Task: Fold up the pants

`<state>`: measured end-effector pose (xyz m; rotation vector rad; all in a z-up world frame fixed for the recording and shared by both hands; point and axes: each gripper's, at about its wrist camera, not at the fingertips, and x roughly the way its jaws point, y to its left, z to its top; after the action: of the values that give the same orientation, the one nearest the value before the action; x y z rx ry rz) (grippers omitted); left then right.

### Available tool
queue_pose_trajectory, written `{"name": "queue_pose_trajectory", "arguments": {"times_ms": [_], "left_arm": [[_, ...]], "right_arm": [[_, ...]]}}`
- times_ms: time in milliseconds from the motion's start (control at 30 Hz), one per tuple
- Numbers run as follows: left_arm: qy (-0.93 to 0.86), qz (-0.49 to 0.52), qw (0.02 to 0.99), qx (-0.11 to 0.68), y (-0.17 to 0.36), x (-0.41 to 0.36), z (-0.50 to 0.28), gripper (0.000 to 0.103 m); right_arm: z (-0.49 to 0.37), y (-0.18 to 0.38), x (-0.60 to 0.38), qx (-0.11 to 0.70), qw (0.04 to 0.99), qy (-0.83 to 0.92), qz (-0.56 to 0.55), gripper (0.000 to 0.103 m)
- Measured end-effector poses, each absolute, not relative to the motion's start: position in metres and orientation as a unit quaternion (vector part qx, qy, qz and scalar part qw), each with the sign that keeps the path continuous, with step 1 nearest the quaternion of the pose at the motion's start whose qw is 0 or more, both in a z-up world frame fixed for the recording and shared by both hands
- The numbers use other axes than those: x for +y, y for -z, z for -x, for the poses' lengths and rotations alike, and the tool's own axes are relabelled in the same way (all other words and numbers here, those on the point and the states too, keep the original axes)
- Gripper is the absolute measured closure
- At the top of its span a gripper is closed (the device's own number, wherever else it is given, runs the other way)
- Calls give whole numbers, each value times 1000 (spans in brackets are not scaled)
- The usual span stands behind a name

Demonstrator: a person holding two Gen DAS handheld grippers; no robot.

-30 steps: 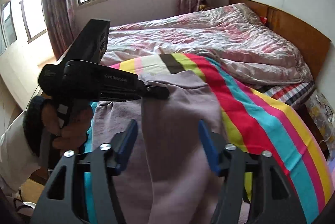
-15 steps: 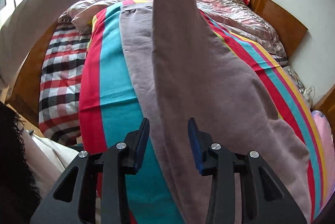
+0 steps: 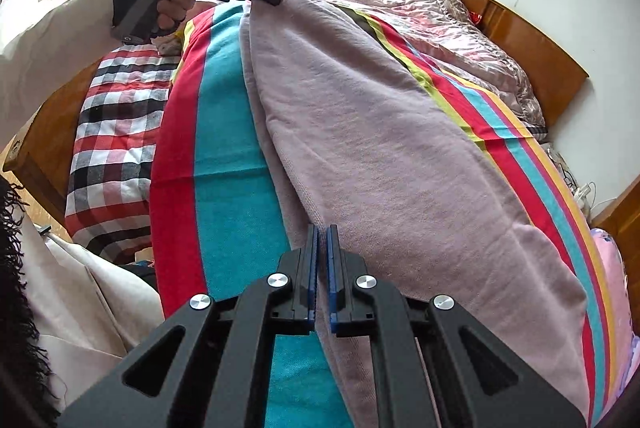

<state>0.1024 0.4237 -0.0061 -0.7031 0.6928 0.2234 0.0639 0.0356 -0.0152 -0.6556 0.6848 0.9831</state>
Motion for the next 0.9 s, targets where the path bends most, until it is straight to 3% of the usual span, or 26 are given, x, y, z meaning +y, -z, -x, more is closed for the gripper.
{"name": "queue_pose_trajectory", "arguments": {"times_ms": [133,267,367,400,433,467,500,600,667,700,900], "left_arm": [[-93,275,910,297,-32,405,-94,94],[-127,287,872,375,16,418,-103,91],[-111,317,867,369,32,426,-92,87],[-103,321,869,362,29,428,-89,82],[-96,324,873,351,26,430,-87,64],[-103,324,877,340,21,432,-85,35],[-115,324,880,328,16,435,-83,27],[-110,338,880,314,7,445,-89,28],[-119,340,877,318,6,447,-94,41],[-120,343,875,319,7,449,-96,43],[-112,348,872,325,18,450,-100,43]], "right_arm": [[-60,0,34,312,767,-484,283,100],[-60,34,44,349,742,-483,308,100],[-66,33,43,374,728,-504,277,95],[-71,26,41,376,727,-515,256,89],[-77,18,38,370,731,-522,235,60],[-83,9,35,360,739,-527,214,33],[-90,0,33,352,744,-533,195,29],[-118,-16,35,328,775,-505,189,30],[-145,-14,34,328,797,-466,199,33],[-160,-11,29,336,807,-446,193,35],[-246,19,-30,409,836,-355,91,43]]}}
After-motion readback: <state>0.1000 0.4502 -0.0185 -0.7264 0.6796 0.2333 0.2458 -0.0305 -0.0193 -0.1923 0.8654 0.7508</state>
